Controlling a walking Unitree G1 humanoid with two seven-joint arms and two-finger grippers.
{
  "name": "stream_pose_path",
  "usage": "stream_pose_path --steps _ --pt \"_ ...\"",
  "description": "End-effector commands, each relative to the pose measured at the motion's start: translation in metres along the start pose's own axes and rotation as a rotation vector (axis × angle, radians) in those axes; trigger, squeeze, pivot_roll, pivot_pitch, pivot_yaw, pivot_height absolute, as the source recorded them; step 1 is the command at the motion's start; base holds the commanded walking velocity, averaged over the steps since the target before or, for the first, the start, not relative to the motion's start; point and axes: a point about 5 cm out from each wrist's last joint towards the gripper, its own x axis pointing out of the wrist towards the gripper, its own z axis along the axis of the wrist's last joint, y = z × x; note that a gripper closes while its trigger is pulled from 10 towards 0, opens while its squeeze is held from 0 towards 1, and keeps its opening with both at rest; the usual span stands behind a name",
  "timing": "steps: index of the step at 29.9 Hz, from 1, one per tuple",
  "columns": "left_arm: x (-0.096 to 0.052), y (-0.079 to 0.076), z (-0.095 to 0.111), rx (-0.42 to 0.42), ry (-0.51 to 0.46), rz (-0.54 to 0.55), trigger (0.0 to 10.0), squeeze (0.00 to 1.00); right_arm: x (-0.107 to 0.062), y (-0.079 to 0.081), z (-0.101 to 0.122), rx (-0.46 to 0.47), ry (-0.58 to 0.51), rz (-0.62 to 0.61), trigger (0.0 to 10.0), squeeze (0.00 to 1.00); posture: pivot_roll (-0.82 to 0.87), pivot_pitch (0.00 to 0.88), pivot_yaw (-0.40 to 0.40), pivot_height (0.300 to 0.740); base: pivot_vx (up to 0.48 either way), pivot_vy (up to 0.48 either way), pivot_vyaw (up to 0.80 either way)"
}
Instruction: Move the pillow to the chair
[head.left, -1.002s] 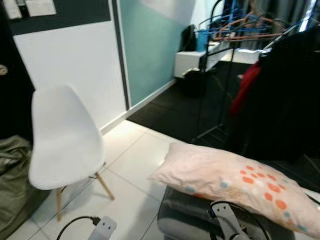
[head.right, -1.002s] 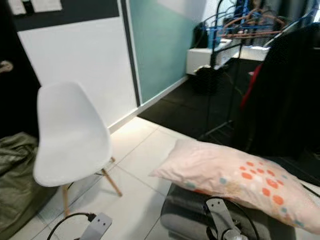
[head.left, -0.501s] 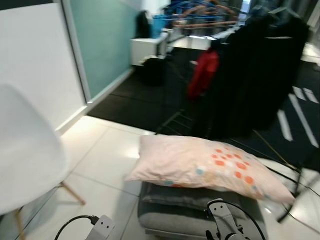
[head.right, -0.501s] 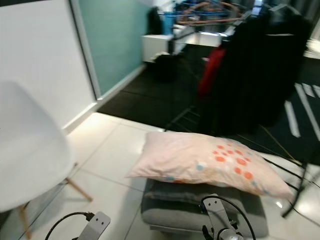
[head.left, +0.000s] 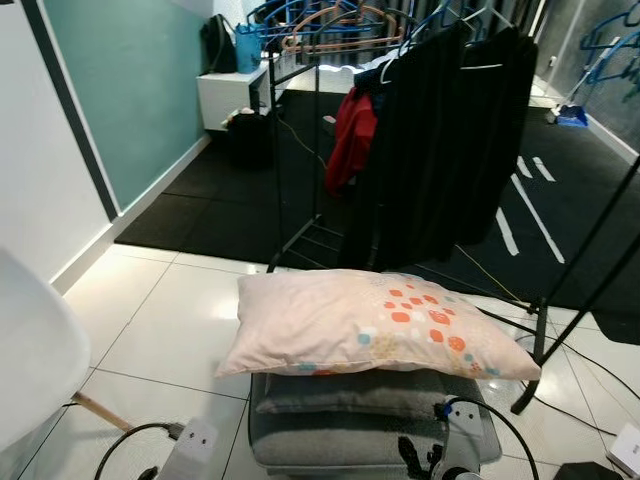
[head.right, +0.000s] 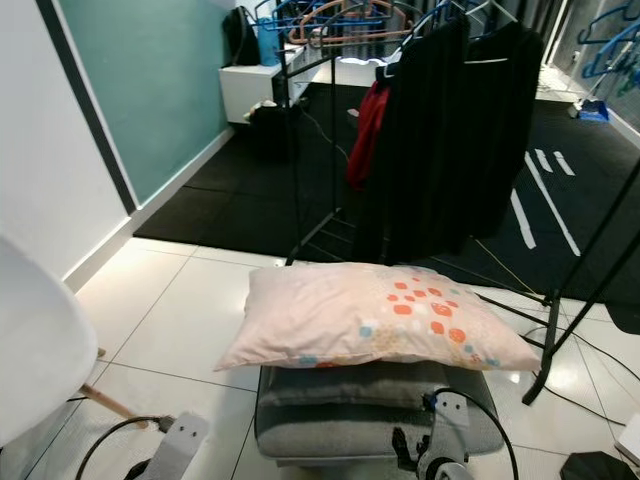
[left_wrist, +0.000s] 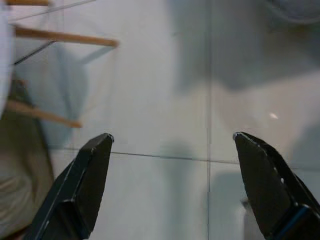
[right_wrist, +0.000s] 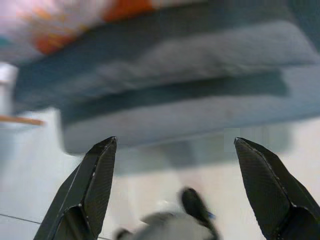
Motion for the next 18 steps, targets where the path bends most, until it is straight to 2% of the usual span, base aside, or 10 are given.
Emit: stream_pose_path --steps 1,2,3,4,5,6,8,11,13,18 --pt "-0.001 0.0 0.0 0.003 -0.03 0.055 10.0 0.0 0.018 0.019 0.064 0.03 -0.136 0.091 10.0 0.0 -0.18 0.047 -0.02 0.74 0.0 0.0 0.0" --pt "-0.001 0.0 0.0 0.003 -0.03 0.055 10.0 0.0 0.018 0.019 0.064 0.03 -0.136 0.091 10.0 0.0 -0.18 0.047 -0.02 0.74 0.0 0.0 0.0" --pt "-0.001 0.001 0.001 0.013 -0.041 0.07 10.0 0.0 0.025 0.032 0.111 0.026 -0.21 0.127 10.0 0.0 -0.18 0.047 -0.02 0.74 0.0 0.0 0.0" --pt "0.002 0.021 0.008 0.057 -0.07 0.11 10.0 0.0 0.027 0.048 0.151 0.021 -0.275 0.162 10.0 0.0 -0.17 0.052 -0.019 0.735 0.0 0.0 0.0" --pt "0.002 0.021 0.008 0.057 -0.07 0.11 10.0 0.0 0.027 0.048 0.151 0.021 -0.275 0.162 10.0 0.0 -0.17 0.052 -0.019 0.735 0.0 0.0 0.0" --pt "0.007 0.057 0.018 0.065 -0.098 0.158 10.0 0.0 0.027 0.059 0.174 0.03 -0.316 0.19 10.0 0.0 -0.16 0.055 -0.02 0.73 0.0 0.0 0.0" --pt "0.005 0.129 0.041 0.099 -0.165 0.275 10.0 0.0 0.025 0.072 0.192 0.065 -0.376 0.259 10.0 0.0 -0.16 0.066 -0.02 0.715 0.0 0.0 0.0" --pt "0.003 0.137 0.044 0.109 -0.183 0.3 10.0 0.0 0.024 0.075 0.197 0.074 -0.391 0.287 10.0 0.0 -0.15 0.074 -0.021 0.705 0.0 0.0 0.0" --pt "0.0 0.149 0.047 0.113 -0.217 0.34 10.0 0.0 0.021 0.079 0.206 0.082 -0.413 0.337 10.0 0.0 -0.15 0.077 -0.023 0.69 0.0 0.0 0.0" --pt "-0.002 0.154 0.048 0.117 -0.235 0.356 10.0 0.0 0.021 0.08 0.21 0.082 -0.414 0.344 10.0 0.0 -0.15 0.081 -0.024 0.68 0.0 0.0 0.0"
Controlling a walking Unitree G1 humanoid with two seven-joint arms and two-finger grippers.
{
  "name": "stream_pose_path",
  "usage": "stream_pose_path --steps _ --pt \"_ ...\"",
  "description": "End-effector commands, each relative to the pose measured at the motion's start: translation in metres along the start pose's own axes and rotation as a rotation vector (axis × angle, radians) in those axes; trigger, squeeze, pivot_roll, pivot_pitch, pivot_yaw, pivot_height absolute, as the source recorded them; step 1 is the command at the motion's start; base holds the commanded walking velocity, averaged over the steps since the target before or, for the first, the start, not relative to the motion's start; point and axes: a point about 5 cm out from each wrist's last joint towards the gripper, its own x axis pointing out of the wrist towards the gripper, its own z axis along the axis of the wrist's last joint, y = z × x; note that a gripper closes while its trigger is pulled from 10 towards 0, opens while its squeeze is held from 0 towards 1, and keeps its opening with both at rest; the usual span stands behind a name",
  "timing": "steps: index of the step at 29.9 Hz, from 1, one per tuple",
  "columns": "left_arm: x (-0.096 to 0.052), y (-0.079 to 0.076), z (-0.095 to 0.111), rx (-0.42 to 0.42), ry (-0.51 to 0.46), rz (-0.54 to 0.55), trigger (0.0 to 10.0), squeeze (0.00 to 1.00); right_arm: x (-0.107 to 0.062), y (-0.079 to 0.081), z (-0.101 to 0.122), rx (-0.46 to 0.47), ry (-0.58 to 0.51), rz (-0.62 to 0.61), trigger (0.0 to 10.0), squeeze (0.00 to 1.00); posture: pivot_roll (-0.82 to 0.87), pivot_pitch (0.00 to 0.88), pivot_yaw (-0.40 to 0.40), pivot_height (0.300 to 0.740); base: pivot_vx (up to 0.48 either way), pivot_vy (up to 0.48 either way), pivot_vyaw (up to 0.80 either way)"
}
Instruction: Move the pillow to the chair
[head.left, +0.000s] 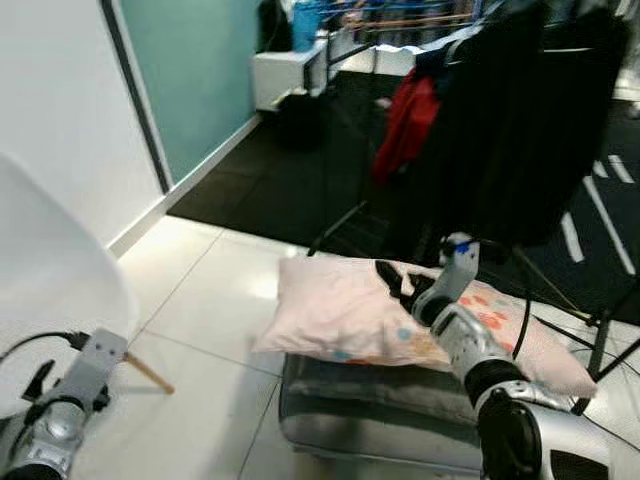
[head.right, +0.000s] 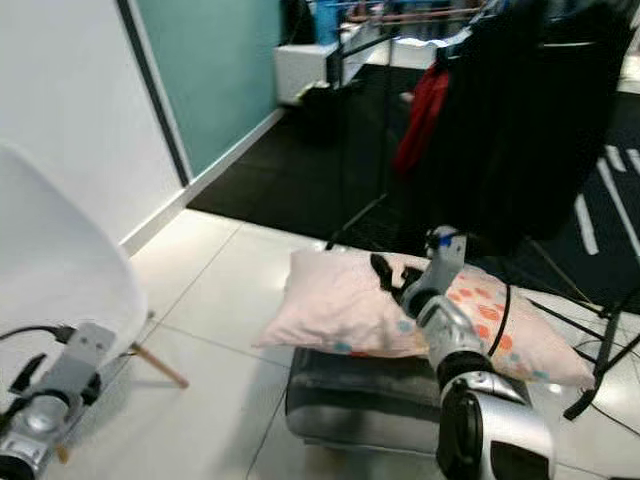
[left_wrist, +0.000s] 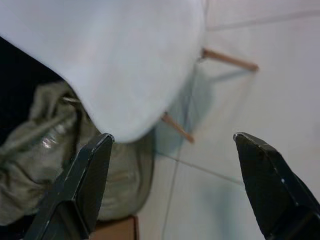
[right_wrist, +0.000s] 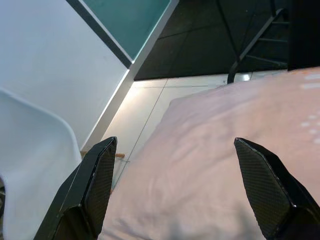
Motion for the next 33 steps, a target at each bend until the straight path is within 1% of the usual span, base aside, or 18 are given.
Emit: stream_pose_path --steps 1,3,6,9,11,13,14,15,18,23,25,27,33 --pt "-0.001 0.001 0.0 0.016 -0.017 0.001 10.0 0.0 0.001 -0.001 0.009 -0.002 -0.009 -0.007 10.0 0.0 -0.15 0.083 -0.025 0.675 0.0 0.0 0.0" --pt "-0.001 0.0 -0.001 0.032 -0.024 -0.002 10.0 0.0 0.002 -0.001 0.009 0.007 0.01 -0.013 10.0 0.0 -0.15 0.087 -0.023 0.665 0.0 0.0 0.0" --pt "-0.002 -0.001 -0.003 0.034 -0.024 -0.007 10.0 0.0 0.002 -0.002 0.008 0.013 0.035 -0.03 10.0 0.0 -0.15 0.089 -0.021 0.655 0.0 0.0 0.0" --pt "-0.003 -0.001 -0.004 0.038 -0.022 -0.018 10.0 0.0 0.0 -0.007 0.001 0.0 0.096 -0.093 10.0 0.0 -0.15 0.09 -0.018 0.64 0.0 0.0 0.0" --pt "-0.003 -0.001 -0.006 0.039 -0.019 -0.023 10.0 0.0 -0.002 -0.008 -0.008 -0.005 0.13 -0.101 10.0 0.0 -0.15 0.087 -0.01 0.63 0.0 0.0 0.0" --pt "-0.004 -0.001 -0.006 0.039 -0.018 -0.024 10.0 0.0 -0.002 -0.008 -0.011 -0.006 0.139 -0.101 10.0 0.0 -0.15 0.086 -0.01 0.625 0.0 0.0 0.0" --pt "-0.004 -0.003 -0.006 0.037 -0.02 -0.026 10.0 0.0 -0.002 -0.007 -0.013 0.013 0.139 -0.096 10.0 0.0 -0.15 0.081 -0.007 0.615 0.0 0.0 0.0" --pt "-0.004 -0.004 -0.005 0.035 -0.022 -0.028 10.0 0.0 -0.001 -0.006 -0.011 0.032 0.126 -0.089 10.0 0.0 -0.15 0.078 -0.005 0.61 0.0 0.0 0.0" --pt "-0.004 -0.005 -0.005 0.034 -0.023 -0.029 10.0 0.0 -0.001 -0.005 -0.01 0.045 0.117 -0.084 10.0 0.0 -0.15 0.078 -0.005 0.605 0.0 0.0 0.0" --pt "-0.005 -0.011 -0.003 0.042 -0.037 -0.048 10.0 0.0 0.003 -0.001 0.01 0.123 0.02 -0.055 10.0 0.0 -0.14 0.075 0.001 0.58 0.0 0.0 0.0" --pt "-0.005 -0.011 -0.003 0.043 -0.038 -0.05 10.0 0.0 0.004 -0.001 0.013 0.133 0.006 -0.054 10.0 0.0 -0.13 0.081 0.003 0.575 0.0 0.0 0.0" --pt "-0.005 -0.011 -0.002 0.046 -0.043 -0.052 10.0 0.0 0.004 -0.002 0.021 0.168 -0.032 -0.063 10.0 0.0 -0.13 0.089 0.006 0.56 0.0 0.0 0.0" --pt "-0.006 -0.009 -0.007 0.059 -0.041 -0.054 10.0 0.0 0.005 -0.002 0.031 0.207 -0.084 -0.055 10.0 0.0 -0.11 0.108 0.021 0.525 0.0 0.0 0.0"
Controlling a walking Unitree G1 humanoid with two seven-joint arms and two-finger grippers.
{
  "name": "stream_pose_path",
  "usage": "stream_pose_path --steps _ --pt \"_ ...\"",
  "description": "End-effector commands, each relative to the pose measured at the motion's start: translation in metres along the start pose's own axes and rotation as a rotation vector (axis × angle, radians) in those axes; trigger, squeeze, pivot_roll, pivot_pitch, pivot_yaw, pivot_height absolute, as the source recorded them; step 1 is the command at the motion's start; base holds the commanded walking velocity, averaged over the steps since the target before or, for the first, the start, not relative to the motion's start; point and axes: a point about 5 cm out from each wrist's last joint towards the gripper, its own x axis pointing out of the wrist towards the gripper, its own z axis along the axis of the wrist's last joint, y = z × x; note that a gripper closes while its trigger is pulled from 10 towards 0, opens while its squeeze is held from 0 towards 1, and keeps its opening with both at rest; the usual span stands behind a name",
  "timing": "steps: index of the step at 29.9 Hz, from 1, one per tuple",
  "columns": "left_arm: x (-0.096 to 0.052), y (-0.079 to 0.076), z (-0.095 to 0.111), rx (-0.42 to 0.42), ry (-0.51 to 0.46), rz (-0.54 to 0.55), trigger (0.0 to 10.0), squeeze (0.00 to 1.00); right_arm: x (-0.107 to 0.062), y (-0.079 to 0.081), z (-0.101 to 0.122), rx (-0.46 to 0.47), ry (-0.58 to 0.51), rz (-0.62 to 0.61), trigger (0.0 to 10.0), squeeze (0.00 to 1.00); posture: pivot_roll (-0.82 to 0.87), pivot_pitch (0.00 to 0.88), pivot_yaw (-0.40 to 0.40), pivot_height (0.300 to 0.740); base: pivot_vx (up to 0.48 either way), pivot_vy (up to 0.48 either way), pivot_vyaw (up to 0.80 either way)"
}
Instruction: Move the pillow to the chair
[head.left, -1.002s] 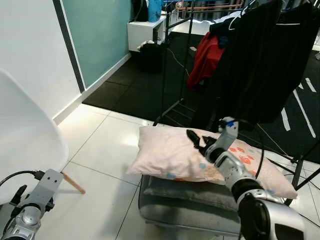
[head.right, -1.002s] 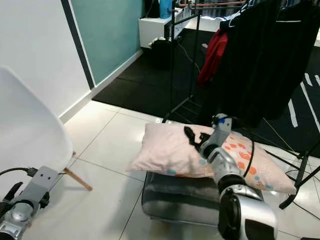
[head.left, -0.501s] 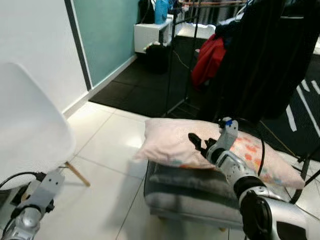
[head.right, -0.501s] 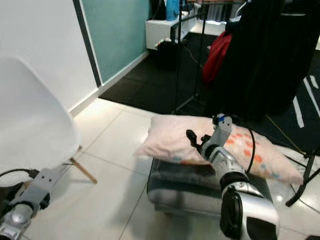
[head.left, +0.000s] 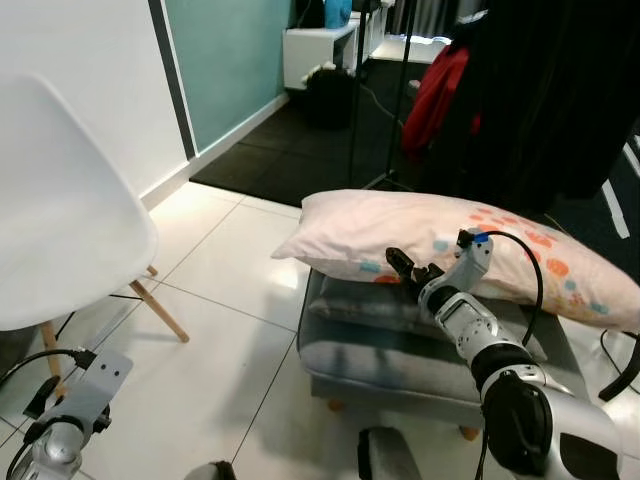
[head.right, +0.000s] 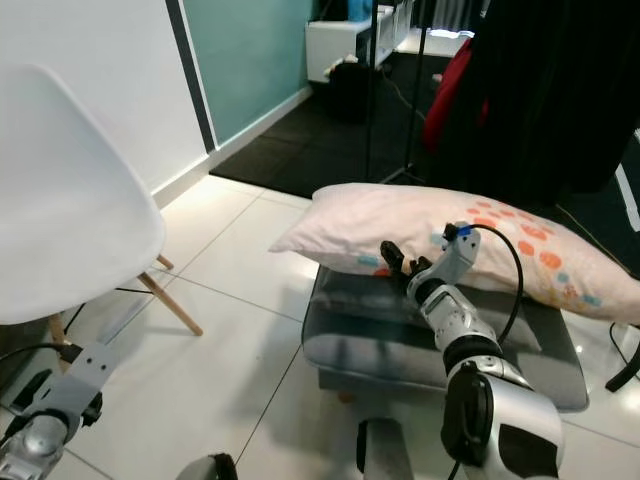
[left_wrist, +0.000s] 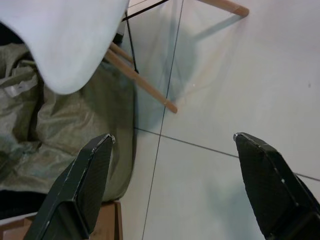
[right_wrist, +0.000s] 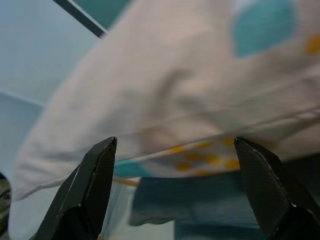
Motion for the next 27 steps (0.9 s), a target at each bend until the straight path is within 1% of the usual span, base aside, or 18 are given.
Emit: stream_pose_path --steps 1,4,5,6,8,10,14,15,16,17,20,24,27 --pt "-0.002 -0.001 -0.003 0.013 -0.001 -0.017 10.0 0.0 0.002 0.005 0.01 0.029 -0.047 0.017 10.0 0.0 -0.11 0.108 0.021 0.525 0.0 0.0 0.0" --pt "-0.003 0.001 -0.006 0.024 0.001 -0.02 10.0 0.0 0.003 0.007 0.014 0.069 -0.076 0.032 10.0 0.0 -0.09 0.121 0.032 0.51 0.0 0.0 0.0" --pt "-0.003 0.001 -0.006 0.024 0.001 -0.02 10.0 0.0 0.003 0.007 0.014 0.069 -0.076 0.032 10.0 0.0 -0.09 0.121 0.032 0.51 0.0 0.0 0.0" --pt "-0.003 0.003 -0.007 0.033 -0.003 -0.019 10.0 0.0 0.003 0.008 0.016 0.086 -0.087 0.036 10.0 0.0 -0.08 0.131 0.042 0.5 0.0 0.0 0.0" --pt "-0.004 0.004 -0.008 0.037 -0.004 -0.018 10.0 0.0 0.004 0.009 0.016 0.091 -0.091 0.037 10.0 0.0 -0.08 0.133 0.043 0.495 0.0 0.0 0.0" --pt "-0.004 0.008 -0.009 0.051 -0.013 -0.014 10.0 0.0 0.005 0.013 0.018 0.11 -0.105 0.059 10.0 0.0 -0.06 0.146 0.053 0.485 0.0 0.0 0.0" --pt "-0.004 0.01 -0.01 0.055 -0.016 -0.013 10.0 0.0 0.006 0.015 0.019 0.116 -0.109 0.069 10.0 0.0 -0.06 0.148 0.054 0.48 0.0 0.0 0.0" --pt "-0.005 0.012 -0.011 0.07 -0.023 -0.015 10.0 0.0 0.009 0.024 0.022 0.131 -0.12 0.103 10.0 0.0 -0.04 0.162 0.065 0.47 0.0 0.0 0.0" --pt "-0.005 0.012 -0.011 0.07 -0.023 -0.015 10.0 0.0 0.009 0.024 0.022 0.131 -0.12 0.103 10.0 0.0 -0.04 0.162 0.065 0.47 0.0 0.0 0.0" --pt "-0.007 0.013 -0.012 0.084 -0.03 -0.023 10.0 0.0 0.013 0.036 0.026 0.15 -0.136 0.148 10.0 0.0 -0.04 0.17 0.069 0.465 0.0 0.0 0.0" --pt "-0.007 0.012 -0.012 0.09 -0.033 -0.029 10.0 0.0 0.014 0.041 0.028 0.161 -0.145 0.167 10.0 0.0 -0.04 0.171 0.07 0.465 0.0 0.0 0.0" --pt "-0.008 0.011 -0.013 0.102 -0.038 -0.041 10.0 0.0 0.018 0.053 0.031 0.155 -0.152 0.191 10.0 0.0 -0.03 0.177 0.075 0.465 0.0 0.0 0.0" --pt "-0.009 0.011 -0.013 0.105 -0.039 -0.044 10.0 0.0 0.019 0.055 0.032 0.157 -0.152 0.188 10.0 0.0 -0.03 0.177 0.075 0.465 0.0 0.0 0.0"
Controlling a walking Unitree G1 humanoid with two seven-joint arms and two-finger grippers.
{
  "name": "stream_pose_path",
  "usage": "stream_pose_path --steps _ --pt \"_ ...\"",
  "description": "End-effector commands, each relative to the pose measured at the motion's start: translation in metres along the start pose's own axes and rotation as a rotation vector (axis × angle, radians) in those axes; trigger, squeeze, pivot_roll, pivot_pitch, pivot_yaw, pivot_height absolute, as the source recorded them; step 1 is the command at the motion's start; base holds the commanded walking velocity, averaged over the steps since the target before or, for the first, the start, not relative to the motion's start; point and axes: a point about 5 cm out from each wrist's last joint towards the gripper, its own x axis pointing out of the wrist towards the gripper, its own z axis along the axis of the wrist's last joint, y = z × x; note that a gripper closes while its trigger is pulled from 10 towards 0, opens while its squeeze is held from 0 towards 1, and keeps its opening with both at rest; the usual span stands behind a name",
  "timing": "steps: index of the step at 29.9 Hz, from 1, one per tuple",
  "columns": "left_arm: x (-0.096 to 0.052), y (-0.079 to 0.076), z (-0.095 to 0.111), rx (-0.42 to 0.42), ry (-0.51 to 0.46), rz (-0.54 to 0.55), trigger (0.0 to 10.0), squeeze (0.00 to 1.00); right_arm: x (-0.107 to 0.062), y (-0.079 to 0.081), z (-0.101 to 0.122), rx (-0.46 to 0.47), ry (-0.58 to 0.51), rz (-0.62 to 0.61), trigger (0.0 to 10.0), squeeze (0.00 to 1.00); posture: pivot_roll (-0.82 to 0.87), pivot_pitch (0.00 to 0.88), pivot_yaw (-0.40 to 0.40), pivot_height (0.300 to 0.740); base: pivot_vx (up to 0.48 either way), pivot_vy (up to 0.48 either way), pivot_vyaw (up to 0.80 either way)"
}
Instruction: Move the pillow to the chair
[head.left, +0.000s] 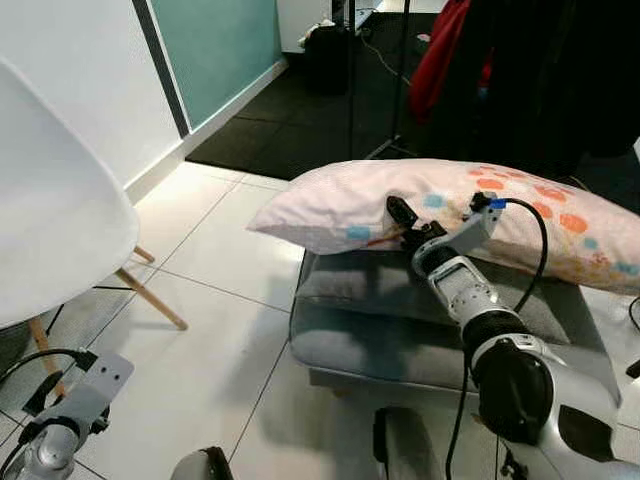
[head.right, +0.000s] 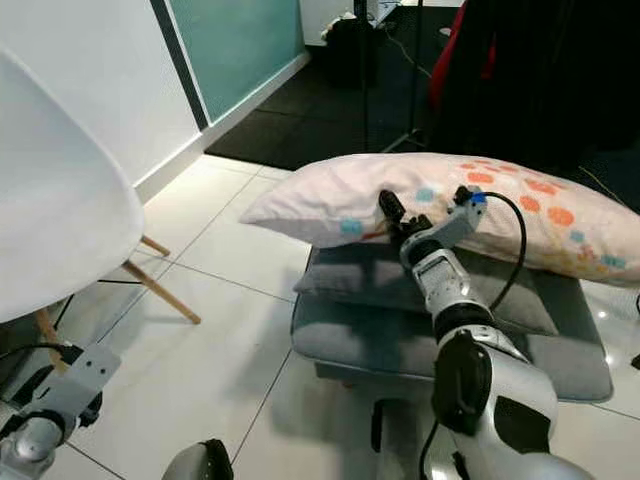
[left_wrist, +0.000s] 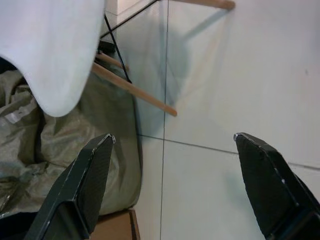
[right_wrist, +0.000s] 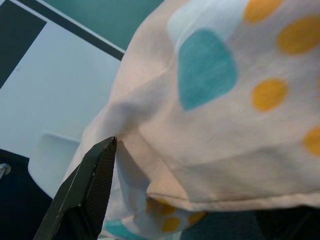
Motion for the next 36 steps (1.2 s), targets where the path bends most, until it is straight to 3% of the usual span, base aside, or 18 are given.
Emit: stream_pose_path --steps 1,3,4,11,22,30,32,33,36 --pt "-0.002 0.007 -0.008 0.036 0.018 -0.003 10.0 0.0 0.004 0.007 -0.001 0.006 0.006 0.0 8.9 0.0 -0.03 0.177 0.074 0.465 0.0 0.0 0.0" --pt "-0.002 0.007 -0.008 0.036 0.018 -0.003 10.0 0.0 0.004 0.007 -0.001 0.006 0.006 0.0 8.9 0.0 -0.03 0.177 0.074 0.465 0.0 0.0 0.0" --pt "-0.003 0.007 -0.008 0.038 0.018 -0.004 10.0 0.0 0.006 0.008 -0.001 0.018 0.004 -0.033 0.0 0.0 -0.03 0.177 0.072 0.465 0.0 0.0 0.0" --pt "-0.005 0.005 -0.009 0.036 0.02 -0.008 10.0 0.0 0.005 0.002 0.005 0.036 -0.021 -0.111 0.0 0.0 -0.03 0.175 0.066 0.465 0.0 0.0 0.0" --pt "-0.004 0.005 -0.008 0.03 0.022 -0.002 10.0 0.0 0.006 0.007 0.02 0.047 -0.076 -0.066 0.0 0.0 -0.04 0.165 0.056 0.465 0.0 0.0 0.0" --pt "-0.002 0.003 -0.005 0.02 0.018 0.005 10.0 0.0 0.009 0.015 0.034 -0.051 -0.106 -0.022 0.0 0.0 -0.06 0.156 0.053 0.465 0.0 0.0 0.0" --pt "-0.001 0.002 -0.003 0.015 0.018 0.005 10.0 0.0 0.011 0.022 0.044 -0.075 -0.125 0.019 0.0 0.0 -0.07 0.151 0.051 0.465 0.0 0.0 0.0" --pt "0.001 0.001 0.0 0.011 0.014 0.006 10.0 0.0 0.013 0.035 0.058 -0.143 -0.166 0.093 0.0 0.0 -0.08 0.146 0.048 0.465 0.0 0.0 0.0" --pt "0.002 0.0 0.002 0.006 0.011 0.007 10.0 0.0 0.014 0.041 0.065 -0.16 -0.179 0.125 0.0 0.0 -0.08 0.141 0.045 0.47 0.0 0.0 0.0"
